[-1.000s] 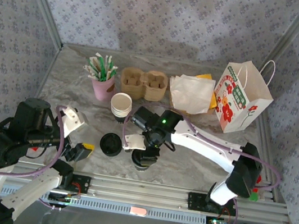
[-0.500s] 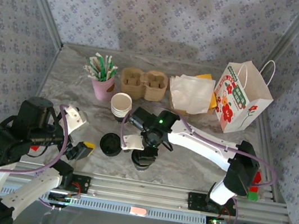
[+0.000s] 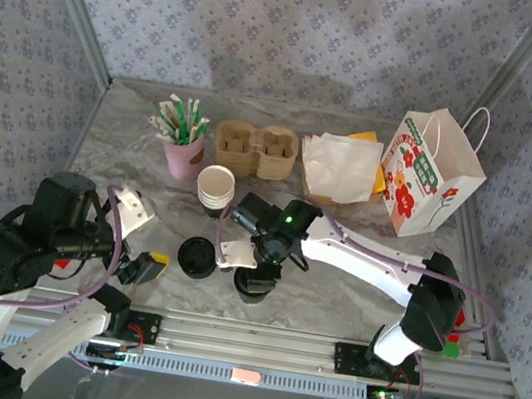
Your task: Pack the takeout coffee
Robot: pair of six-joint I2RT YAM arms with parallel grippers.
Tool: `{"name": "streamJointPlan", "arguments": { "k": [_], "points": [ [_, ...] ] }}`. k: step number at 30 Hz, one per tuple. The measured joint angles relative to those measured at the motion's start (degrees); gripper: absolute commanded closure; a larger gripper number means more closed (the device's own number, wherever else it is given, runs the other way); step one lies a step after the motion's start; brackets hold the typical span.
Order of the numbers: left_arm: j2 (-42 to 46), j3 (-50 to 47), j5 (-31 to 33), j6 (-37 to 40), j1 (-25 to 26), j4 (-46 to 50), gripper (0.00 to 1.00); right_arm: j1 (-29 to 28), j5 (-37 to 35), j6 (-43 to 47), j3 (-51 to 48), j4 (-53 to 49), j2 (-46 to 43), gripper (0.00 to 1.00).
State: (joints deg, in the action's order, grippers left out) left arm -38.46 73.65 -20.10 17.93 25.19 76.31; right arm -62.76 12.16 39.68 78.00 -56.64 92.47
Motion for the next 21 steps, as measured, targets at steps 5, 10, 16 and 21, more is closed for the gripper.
{"name": "streamJointPlan", "arguments": {
  "k": [5, 10, 16, 21],
  "points": [
    [-0.7, 0.0, 0.0, -0.3, 0.0, 0.0, 0.0, -0.2, -0.4, -0.9, -1.3, 1.6, -0.9, 0.52],
    [-1.5, 0.0, 0.0, -0.9, 0.0, 0.0, 0.0, -0.4, -0.4, -1.9, -3.6, 4.6, -2.4, 0.51],
    [-2.1, 0.0, 0.2, -1.1, 0.0, -0.3, 0.0, -0.8, -0.3, -3.1, -5.9, 9.0, -3.5, 0.51],
    [-2.2, 0.0, 0.2, -1.6, 0.0, -1.0, 0.0, -0.9, 0.5, -3.5, -7.6, 12.3, -4.5, 0.5]
  ]
}}
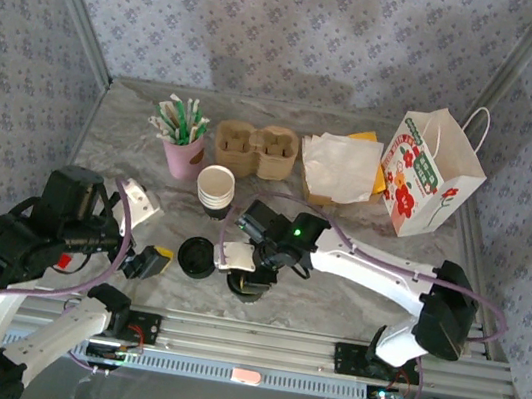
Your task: Pack the takeout coffee
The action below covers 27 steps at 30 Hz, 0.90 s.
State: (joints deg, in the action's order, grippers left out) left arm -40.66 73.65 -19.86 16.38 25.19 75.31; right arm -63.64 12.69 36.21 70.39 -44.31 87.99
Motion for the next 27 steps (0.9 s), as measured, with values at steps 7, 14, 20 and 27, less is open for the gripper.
{"name": "streamJointPlan", "arguments": {
  "k": [7, 14, 20, 27],
  "points": [
    [0.0, 0.7, 0.6, -0.8, 0.0, -0.5, 0.0, 0.0, 0.0, -0.5, -0.1, 0.8, -0.3, 0.5],
    [0.1, 2.4, 1.2, -1.4, 0.0, -0.7, 0.0, 0.4, -1.8, -0.9, -1.4, 0.3, -1.6, 0.47],
    [0.3, 2.4, 1.4, -2.1, 0.0, -1.9, 0.0, 0.4, -3.6, -1.9, -1.6, -0.4, -2.9, 0.4],
    [2.1, 2.2, 6.8, -8.5, 0.0, -6.5, 0.0, 1.6, -4.3, -5.4, -0.1, -2.7, -5.3, 0.36]
  ]
}}
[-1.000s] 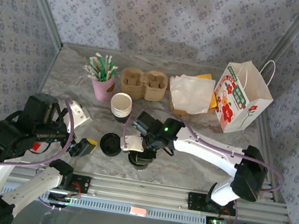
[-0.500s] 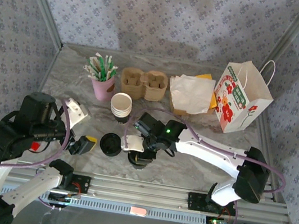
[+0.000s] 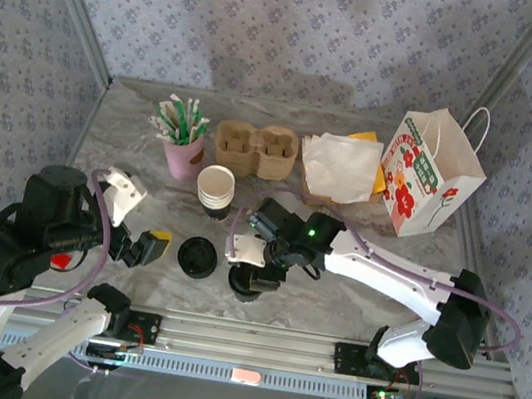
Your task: Pack the takeout coffee
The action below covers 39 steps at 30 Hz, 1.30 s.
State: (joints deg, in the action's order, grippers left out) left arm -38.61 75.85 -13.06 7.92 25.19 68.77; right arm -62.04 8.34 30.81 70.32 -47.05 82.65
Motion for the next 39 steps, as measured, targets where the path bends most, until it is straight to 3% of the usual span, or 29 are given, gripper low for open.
{"name": "streamJointPlan", "arguments": {
  "k": [9, 15, 21, 31, 35, 36, 39],
  "points": [
    [-5.4, 5.1, 6.5, -15.9, 0.0, -2.1, 0.0, 1.9, -6.1, -14.2, 9.7, 1.0, -4.9, 0.35],
    [-8.2, 5.9, 10.9, -28.6, 0.0, -0.2, 0.0, 3.6, -9.2, -30.2, 24.7, -8.3, 0.8, 0.28],
    [-11.4, 3.1, 17.7, -40.2, 0.0, 3.5, 0.0, -0.2, -12.2, -45.9, 26.1, -19.2, 5.6, 0.18],
    [-12.0, -3.0, 19.1, -44.7, 0.0, 2.8, 0.01, -10.5, -16.4, -63.1, 28.4, -28.5, 17.0, 0.08],
    [-11.3, -4.2, 19.1, -44.7, 0.0, 1.4, 0.0, -12.1, -16.1, -66.2, 28.5, -29.4, 20.9, 0.07],
    [-11.1, -4.5, 19.1, -44.7, 0.0, 1.2, 0.0, -12.1, -15.9, -66.7, 28.5, -29.4, 21.5, 0.02],
    [-10.5, -4.8, 18.9, -44.7, 0.0, 0.9, 0.0, -12.0, -15.0, -67.5, 28.2, -29.2, 22.2, 0.0]
  ]
}}
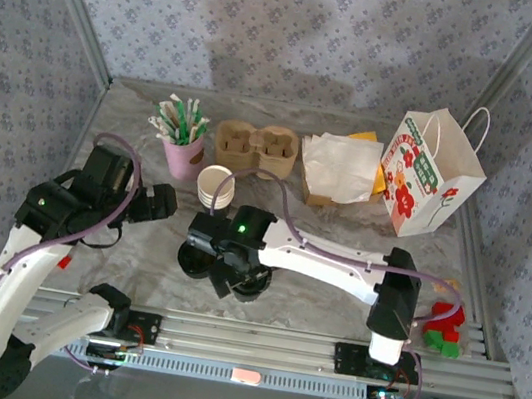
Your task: Pack the takeout coffee
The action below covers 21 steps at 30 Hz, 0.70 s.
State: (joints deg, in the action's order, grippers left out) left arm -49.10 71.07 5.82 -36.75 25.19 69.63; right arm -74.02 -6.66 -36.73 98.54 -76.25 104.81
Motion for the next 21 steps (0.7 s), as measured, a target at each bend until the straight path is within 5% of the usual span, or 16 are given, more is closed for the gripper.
{"name": "streamJointPlan", "arguments": {
  "k": [21],
  "points": [
    [-0.2, -0.4, 0.0, 0.0, 0.0, -2.2, 0.0, 4.4, 4.3, -0.2, -6.5, 5.8, 0.0, 0.18]
  ]
}}
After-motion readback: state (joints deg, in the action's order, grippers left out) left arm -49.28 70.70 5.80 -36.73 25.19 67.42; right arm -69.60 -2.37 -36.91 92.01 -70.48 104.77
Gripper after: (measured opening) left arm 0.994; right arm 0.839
